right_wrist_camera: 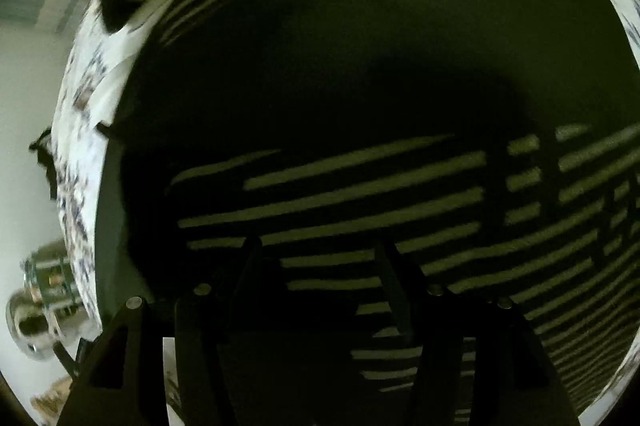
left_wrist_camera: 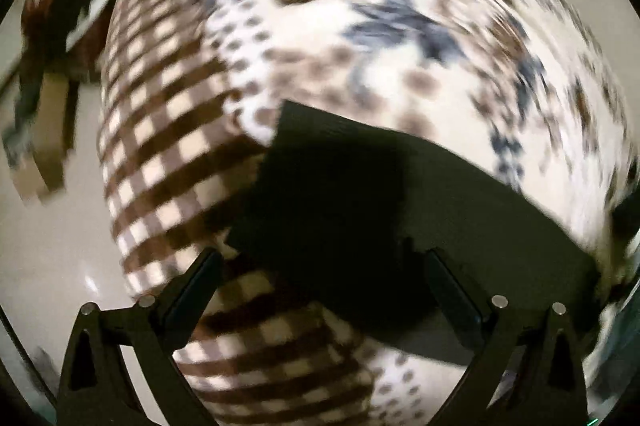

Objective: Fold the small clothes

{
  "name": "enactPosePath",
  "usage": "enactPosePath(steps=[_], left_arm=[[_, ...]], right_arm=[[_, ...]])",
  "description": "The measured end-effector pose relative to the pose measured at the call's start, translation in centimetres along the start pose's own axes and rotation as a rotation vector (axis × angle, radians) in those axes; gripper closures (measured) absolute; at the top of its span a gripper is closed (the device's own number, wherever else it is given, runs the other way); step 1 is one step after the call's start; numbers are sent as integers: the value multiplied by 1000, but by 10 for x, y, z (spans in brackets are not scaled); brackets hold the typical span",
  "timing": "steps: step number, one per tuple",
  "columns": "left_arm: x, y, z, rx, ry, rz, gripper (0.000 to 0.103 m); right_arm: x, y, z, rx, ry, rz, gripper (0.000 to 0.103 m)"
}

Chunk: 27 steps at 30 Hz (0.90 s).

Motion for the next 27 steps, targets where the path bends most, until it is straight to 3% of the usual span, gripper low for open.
enactPosePath(steps=[2, 6, 7, 8, 9, 10, 11, 17, 19, 21, 22, 24, 25, 26, 27], left_arm=[[-9, 7, -10, -13, -33, 78, 1], [-9, 19, -24, 12, -20, 99, 4], [-7, 22, -25, 34, 2, 87, 14], [-5, 26, -24, 55, 23, 80, 34], [-2, 30, -20, 87, 44, 68, 46], [-2, 35, -18, 105, 63, 57, 79], [-2, 43, -10, 140, 88, 45, 101], [-22, 110, 47, 314, 29, 162, 103], [-34, 122, 49, 275, -62, 191, 101], [-39, 118, 38, 173, -132, 200, 101], [-39, 106, 34, 138, -142, 190, 96], [-41, 76, 22, 43, -163, 179, 68], [-40, 63, 19, 17, -182, 190, 43], [-44, 46, 10, -18, -220, 221, 37], [-46, 31, 2, -47, -246, 249, 37]], right_arm=[[11, -2, 2, 21, 2, -28, 43], [8, -3, -2, 21, -14, -21, 43], [5, -5, -3, 13, -21, -8, 43], [2, -6, -3, 6, -32, 7, 43], [-4, -7, -6, 1, -42, 25, 43], [-15, -5, -12, -6, -57, 41, 43], [-18, -6, -12, -11, -79, 57, 43], [-54, -1, -25, -15, -126, 120, 43], [-58, -2, -28, -23, -128, 128, 43], [-63, -4, -34, -31, -120, 124, 43], [-63, -6, -36, -35, -118, 121, 43], [-66, -10, -41, -45, -115, 117, 43], [-66, -12, -42, -48, -115, 114, 43], [-65, -13, -43, -50, -114, 112, 43], [-64, -15, -43, -53, -113, 109, 43]])
Point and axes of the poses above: each gripper's, at about its wrist camera, not at the fingertips, and z roughly against the way its jaws point, x to its right, y to its top, the point moved 8 cm from there along -z, roughly the way its jaws point, and after that the axes turned 13 degrees about y, right-handed, at the moved point
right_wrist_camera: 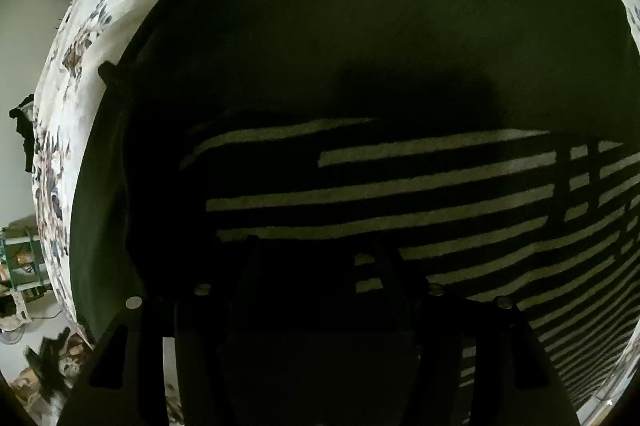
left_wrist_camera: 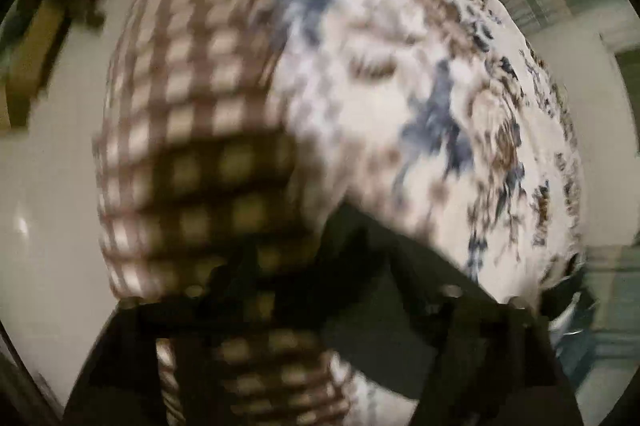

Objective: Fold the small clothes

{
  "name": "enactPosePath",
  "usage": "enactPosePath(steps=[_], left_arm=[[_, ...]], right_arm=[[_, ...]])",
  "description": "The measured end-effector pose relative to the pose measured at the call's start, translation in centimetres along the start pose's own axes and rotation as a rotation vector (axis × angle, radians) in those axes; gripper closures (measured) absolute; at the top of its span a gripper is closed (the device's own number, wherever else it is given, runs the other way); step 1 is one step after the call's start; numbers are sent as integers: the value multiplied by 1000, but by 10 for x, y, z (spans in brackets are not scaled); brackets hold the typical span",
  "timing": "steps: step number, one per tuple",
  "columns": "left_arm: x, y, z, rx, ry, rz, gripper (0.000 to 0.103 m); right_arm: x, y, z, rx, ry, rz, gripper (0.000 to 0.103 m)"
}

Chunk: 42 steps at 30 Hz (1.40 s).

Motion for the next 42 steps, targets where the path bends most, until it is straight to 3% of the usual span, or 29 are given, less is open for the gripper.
enactPosePath(steps=[4, 7, 8, 9, 11, 15, 18, 22, 25, 27, 29, 31, 34, 38, 39, 40, 42], left_arm=[[-4, -34, -25, -86, -87, 85, 37], [8, -25, -26, 4, -30, 51, 42], [12, -19, -21, 59, -8, 31, 78], [17, -14, -17, 98, 22, -3, 97], [27, -2, -4, 161, 24, -31, 96], [47, 30, 30, 270, -52, -50, 96], [63, 57, 36, 295, -105, -43, 96], [75, 73, 16, 259, -161, -63, 96], [64, 69, -14, 129, -163, -15, 91], [44, 63, -24, 55, -197, 79, 76], [31, 53, -21, 34, -281, 153, 45], [25, 41, -17, 33, -347, 205, 40], [39, 33, -25, 23, -328, 175, 40], [64, 43, -33, 98, -216, 108, 44], [73, 48, -31, 139, -173, 69, 53], [79, 51, -31, 169, -114, 18, 91], [96, 55, -28, 214, -28, -89, 95]], right_arm=[[-5, 0, -6, -3, -9, 0, 43], [-4, -1, -8, -9, -15, 4, 43], [-4, -2, -8, -10, -17, 5, 43], [-4, -2, -9, -11, -21, 10, 43], [-6, -3, -8, -11, -29, 18, 43], [-15, -3, -9, 1, -29, 26, 43], [-19, -4, -10, 9, -28, 28, 43], [-21, -5, -14, 8, -27, 23, 43], [-21, -5, -17, 10, -25, 17, 42], [-21, -6, -17, 12, -19, 11, 42], [-19, -3, -17, 13, -14, 8, 42], [-15, -3, -16, 12, -12, 7, 42], [-14, -2, -19, 12, -15, 5, 41], [-15, -1, -20, 8, -21, 4, 41], [-16, 0, -19, 7, -23, 7, 41], [-15, 2, -17, 9, -45, 14, 41], [-9, 8, -8, 25, -202, 63, 35]])
Point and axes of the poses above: each gripper's, at about its wrist camera, not at the fingertips, and z roughly against the way its jaws point, x to its right, y to its top, the point moved 8 cm from there along -z, roughly the way its jaws point, and after that the axes turned 13 degrees about y, right-handed, at the moved point
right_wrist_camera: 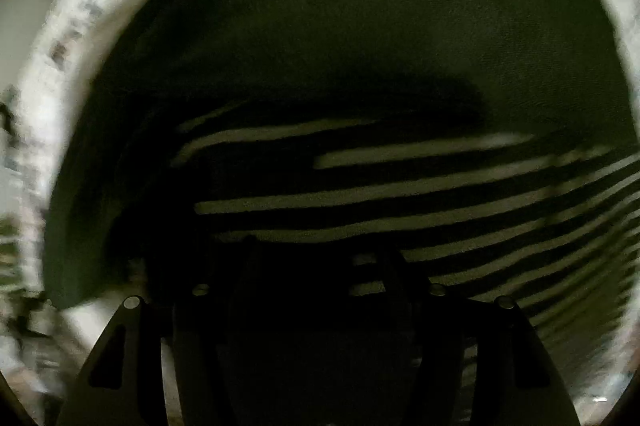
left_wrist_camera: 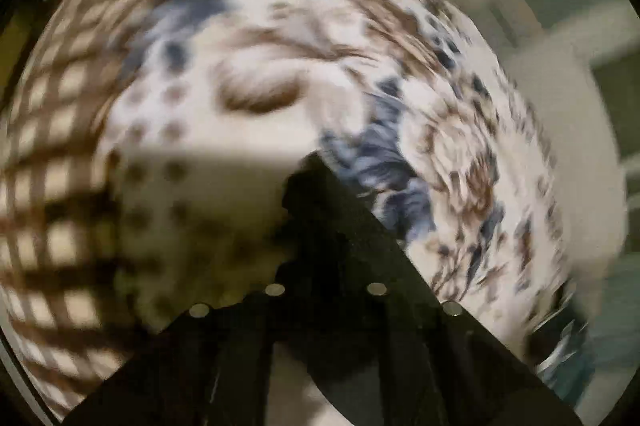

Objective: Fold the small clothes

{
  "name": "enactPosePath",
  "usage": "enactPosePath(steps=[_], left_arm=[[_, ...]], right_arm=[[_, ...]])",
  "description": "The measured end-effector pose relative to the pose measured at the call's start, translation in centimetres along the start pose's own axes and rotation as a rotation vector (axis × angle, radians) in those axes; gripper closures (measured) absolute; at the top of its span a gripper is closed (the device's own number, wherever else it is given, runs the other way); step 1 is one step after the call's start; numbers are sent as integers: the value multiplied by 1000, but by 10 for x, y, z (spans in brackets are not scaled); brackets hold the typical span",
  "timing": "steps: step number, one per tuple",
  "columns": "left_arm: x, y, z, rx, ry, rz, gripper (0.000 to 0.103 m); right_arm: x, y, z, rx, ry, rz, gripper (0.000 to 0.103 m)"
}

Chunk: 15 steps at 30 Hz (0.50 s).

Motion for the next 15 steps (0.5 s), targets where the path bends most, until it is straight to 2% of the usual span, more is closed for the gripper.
enactPosePath(steps=[1, 3, 6, 8, 12, 15], left_arm=[[7, 2, 4, 31, 32, -43, 95], [20, 4, 14, 75, 69, -112, 96], [35, 5, 35, 137, 94, -176, 96], [45, 1, 55, 177, 95, -208, 96], [90, -16, 92, 252, 83, -295, 96], [134, -47, 122, 299, 76, -390, 96]], right_arm=[[6, 5, 6, 20, -74, 21, 19], [20, 18, 22, 81, -202, 50, 0], [38, 40, 39, 136, -328, 96, 0], [52, 55, 44, 156, -346, 91, 0], [77, 82, 49, 179, -314, 73, 0], [97, 97, 55, 182, -246, 61, 0]])
Point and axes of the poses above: each gripper's, at about its wrist camera, not at the fingertips, and z roughly against the way its jaws point, x to its right, y to its top, the point moved 8 cm from there along -z, roughly the way its jaws point, and after that the axes turned 13 degrees about y, right-handed, at the moved point
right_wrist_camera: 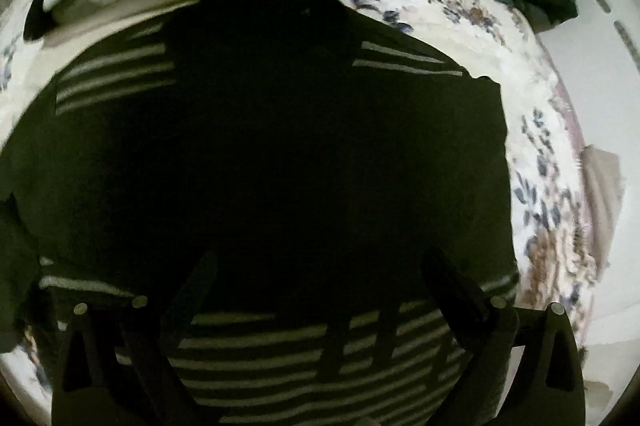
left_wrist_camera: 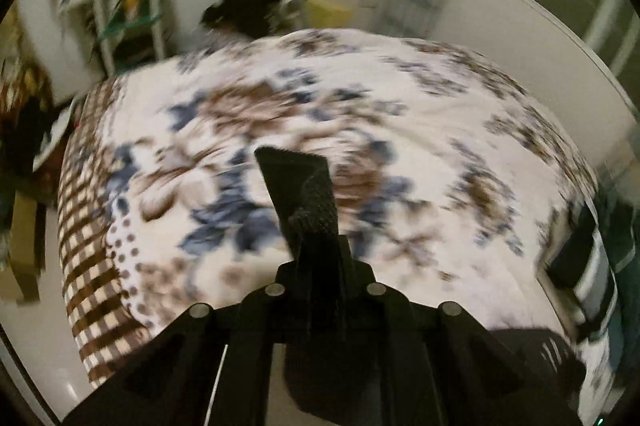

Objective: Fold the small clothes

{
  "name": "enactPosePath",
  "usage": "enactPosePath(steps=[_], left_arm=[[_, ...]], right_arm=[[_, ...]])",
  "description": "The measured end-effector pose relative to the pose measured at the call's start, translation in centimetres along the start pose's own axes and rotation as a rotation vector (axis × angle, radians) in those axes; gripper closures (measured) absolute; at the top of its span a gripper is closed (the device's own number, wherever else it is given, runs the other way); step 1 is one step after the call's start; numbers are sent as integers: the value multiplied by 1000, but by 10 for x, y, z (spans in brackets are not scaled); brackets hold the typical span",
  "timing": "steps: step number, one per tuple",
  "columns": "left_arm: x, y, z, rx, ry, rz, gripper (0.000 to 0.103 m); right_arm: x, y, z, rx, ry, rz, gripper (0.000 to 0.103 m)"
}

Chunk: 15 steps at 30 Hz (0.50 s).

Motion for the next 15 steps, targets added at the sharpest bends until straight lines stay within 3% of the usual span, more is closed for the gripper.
enactPosePath(steps=[5, 9, 12, 15], left_arm=[[103, -30, 74, 72, -62, -177, 96], [210, -82, 128, 91, -172, -329, 96], [296, -142, 160, 63, -274, -444, 96], [381, -222, 188, 9, -383, -573, 96]], right_arm=[[40, 9, 11, 17, 127, -47, 0], [99, 8, 18, 4, 216, -150, 0], [162, 2, 21, -4, 253, -247, 0], [231, -8, 22, -7, 253, -334, 0]])
Point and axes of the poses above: each gripper's, at about its wrist camera, not at the fingertips, and z roughly against the way its jaws point, x to its right, y to its top, the point moved 8 cm from there along -z, roughly the way its jaws point, and after that the axes turned 13 degrees about y, right-handed, at the moved point
